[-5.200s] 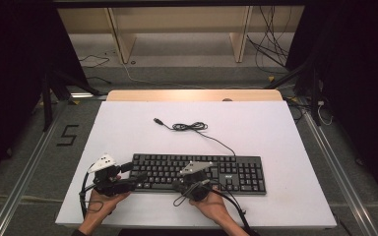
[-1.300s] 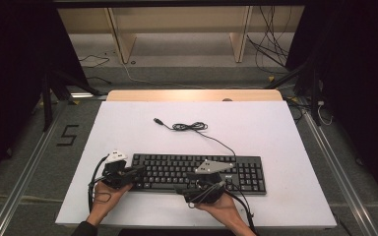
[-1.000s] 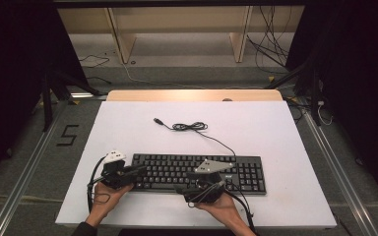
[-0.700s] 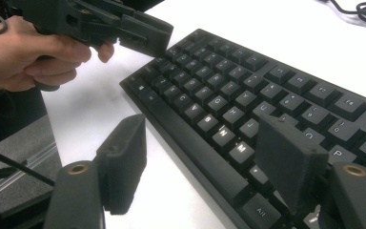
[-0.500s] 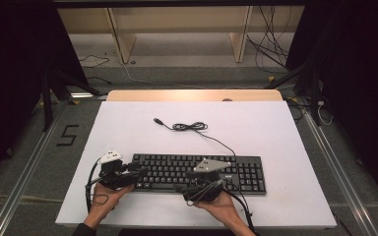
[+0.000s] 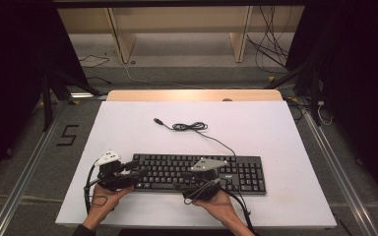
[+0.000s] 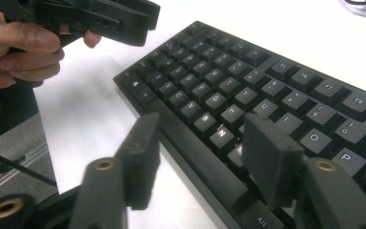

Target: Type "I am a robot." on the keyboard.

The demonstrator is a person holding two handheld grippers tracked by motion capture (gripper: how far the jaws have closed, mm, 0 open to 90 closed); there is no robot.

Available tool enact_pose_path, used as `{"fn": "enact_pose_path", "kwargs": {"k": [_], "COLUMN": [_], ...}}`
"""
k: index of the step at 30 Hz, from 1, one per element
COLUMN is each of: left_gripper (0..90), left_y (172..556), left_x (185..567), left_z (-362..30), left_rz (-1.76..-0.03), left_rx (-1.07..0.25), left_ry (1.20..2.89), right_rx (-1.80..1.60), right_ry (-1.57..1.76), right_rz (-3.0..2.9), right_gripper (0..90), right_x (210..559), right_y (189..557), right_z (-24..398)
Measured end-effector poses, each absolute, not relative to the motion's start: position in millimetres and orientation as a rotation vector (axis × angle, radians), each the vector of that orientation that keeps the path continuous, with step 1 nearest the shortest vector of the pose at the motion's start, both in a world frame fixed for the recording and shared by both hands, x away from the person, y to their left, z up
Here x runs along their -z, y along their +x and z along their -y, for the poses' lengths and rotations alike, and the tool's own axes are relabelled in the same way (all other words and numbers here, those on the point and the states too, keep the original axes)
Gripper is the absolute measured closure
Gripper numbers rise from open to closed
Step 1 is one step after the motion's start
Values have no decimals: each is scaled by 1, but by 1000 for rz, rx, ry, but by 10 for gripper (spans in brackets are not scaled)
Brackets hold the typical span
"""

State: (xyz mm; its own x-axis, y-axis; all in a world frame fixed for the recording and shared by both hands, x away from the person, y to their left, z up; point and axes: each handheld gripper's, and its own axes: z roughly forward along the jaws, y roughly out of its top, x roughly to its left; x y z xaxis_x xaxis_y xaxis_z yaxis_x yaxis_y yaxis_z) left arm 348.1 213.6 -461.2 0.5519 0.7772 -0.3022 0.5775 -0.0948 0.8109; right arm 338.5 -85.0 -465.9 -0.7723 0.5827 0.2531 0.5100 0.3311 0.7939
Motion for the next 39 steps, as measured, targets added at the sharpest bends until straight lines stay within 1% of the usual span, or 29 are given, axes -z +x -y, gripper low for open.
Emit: {"fn": "enact_pose_path", "kwargs": {"k": [11, 15, 17, 19, 27, 39], "left_gripper": [328, 318, 314, 309, 281, 267], "left_y": [343, 340, 339, 338, 335, 329], "left_x": [459, 458, 457, 457, 457, 456], "left_z": [-214, -214, -214, -214, -212, -212], "left_rz": [-1099, -1088, -1082, -1078, -1054, -1046], "left_rx": [-252, -252, -250, -251, -253, -250], "left_ry": [1763, 1757, 1756, 1755, 1760, 1756], "right_rx": [-1395, -1387, -1380, -1375, -1356, -1341], "right_ry": [1023, 1018, 1018, 1015, 1018, 1021], "right_rz": [-2522, -2527, -2530, -2534, -2545, -2550], "right_gripper": [783, 863, 887, 900, 900, 900], "right_x": [471, 473, 474, 475, 478, 480], "right_y": [341, 341, 341, 342, 342, 343], "right_z": [80, 79, 78, 78, 75, 72]}}
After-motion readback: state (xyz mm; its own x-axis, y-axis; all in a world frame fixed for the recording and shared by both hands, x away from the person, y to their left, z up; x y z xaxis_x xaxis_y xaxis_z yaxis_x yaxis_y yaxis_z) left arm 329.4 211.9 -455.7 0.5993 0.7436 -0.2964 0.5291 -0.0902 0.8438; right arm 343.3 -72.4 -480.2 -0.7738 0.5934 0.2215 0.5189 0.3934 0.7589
